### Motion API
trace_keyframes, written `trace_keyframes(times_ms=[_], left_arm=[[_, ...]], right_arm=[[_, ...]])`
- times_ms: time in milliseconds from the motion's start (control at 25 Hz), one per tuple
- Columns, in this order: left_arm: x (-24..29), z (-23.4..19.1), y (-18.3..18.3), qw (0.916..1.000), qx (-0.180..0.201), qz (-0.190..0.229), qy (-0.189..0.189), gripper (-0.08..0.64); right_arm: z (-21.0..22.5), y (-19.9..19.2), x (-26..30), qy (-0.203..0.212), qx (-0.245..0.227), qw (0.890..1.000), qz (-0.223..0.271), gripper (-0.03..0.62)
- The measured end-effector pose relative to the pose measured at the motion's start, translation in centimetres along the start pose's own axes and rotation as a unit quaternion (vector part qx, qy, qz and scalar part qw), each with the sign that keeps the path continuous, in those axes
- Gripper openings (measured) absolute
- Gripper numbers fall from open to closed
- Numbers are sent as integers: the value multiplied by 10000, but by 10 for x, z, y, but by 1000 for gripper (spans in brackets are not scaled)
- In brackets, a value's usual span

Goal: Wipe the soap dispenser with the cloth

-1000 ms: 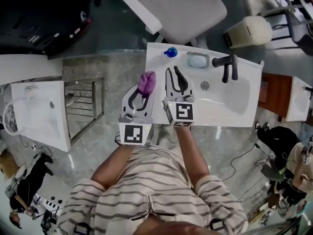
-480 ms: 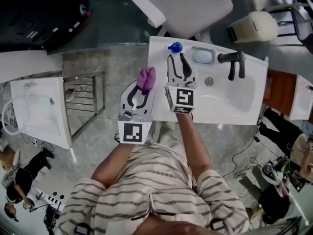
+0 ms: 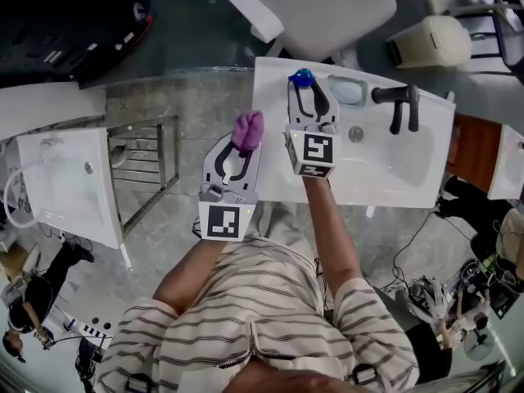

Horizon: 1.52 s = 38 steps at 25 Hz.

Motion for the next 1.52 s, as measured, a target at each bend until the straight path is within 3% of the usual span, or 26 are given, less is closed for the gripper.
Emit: trace_keyframes(times_ms=[200,640,1520], left_arm=[[-1,-2,-2,9999,147,-53,-12,112],[-13,10,0,10000,64,25,6,112],[-65,90,42,9987,249,451,-12,114]], right_arm=[[0,-3,6,42,-146,9999,-81,132],[4,3,-18,237,-124,9995,-166,135],[18,101,-153,713,-29,9969,328,135]])
Point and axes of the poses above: the fingertips, and each gripper's own axes: x forward along the fingers, z to its right, y out of its top, the point moved 6 cm from there along -x, backward along the fingers, and after that the axes turned 10 degrees about -x, right-handed, at the moved point
